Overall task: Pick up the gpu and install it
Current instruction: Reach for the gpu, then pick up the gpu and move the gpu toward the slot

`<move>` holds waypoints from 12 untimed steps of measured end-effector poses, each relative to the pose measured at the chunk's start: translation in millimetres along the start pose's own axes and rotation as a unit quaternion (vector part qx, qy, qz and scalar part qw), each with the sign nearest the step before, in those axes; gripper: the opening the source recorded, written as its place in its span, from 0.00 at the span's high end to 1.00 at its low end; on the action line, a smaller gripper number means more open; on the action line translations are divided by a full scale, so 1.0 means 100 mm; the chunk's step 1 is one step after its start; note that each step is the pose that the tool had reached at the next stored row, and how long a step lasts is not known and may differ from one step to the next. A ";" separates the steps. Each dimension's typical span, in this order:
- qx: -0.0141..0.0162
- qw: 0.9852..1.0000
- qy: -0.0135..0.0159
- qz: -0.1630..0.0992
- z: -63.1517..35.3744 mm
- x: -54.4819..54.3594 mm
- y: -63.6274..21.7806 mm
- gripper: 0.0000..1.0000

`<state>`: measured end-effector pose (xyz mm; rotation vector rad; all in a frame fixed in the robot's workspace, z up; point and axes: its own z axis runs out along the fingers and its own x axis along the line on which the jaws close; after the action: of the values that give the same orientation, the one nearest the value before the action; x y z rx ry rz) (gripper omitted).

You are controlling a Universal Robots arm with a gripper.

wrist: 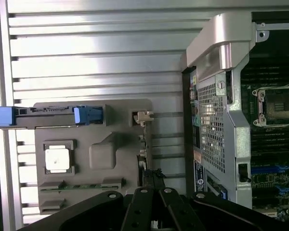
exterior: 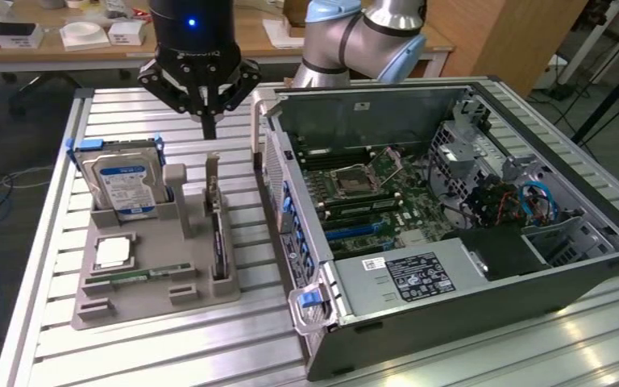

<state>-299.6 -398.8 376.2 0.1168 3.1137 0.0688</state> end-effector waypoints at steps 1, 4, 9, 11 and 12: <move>0.000 1.000 0.000 0.000 0.001 0.00 0.000 0.89; 0.000 1.000 0.000 0.000 0.000 0.00 -0.001 0.89; 0.000 1.000 0.000 0.000 0.000 0.00 -0.001 0.89; 0.000 1.000 0.000 0.000 0.000 0.00 0.000 0.89; 0.000 1.000 0.000 0.000 0.000 0.00 -0.001 0.89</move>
<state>-300.0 -398.9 376.2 0.1165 3.1137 0.0689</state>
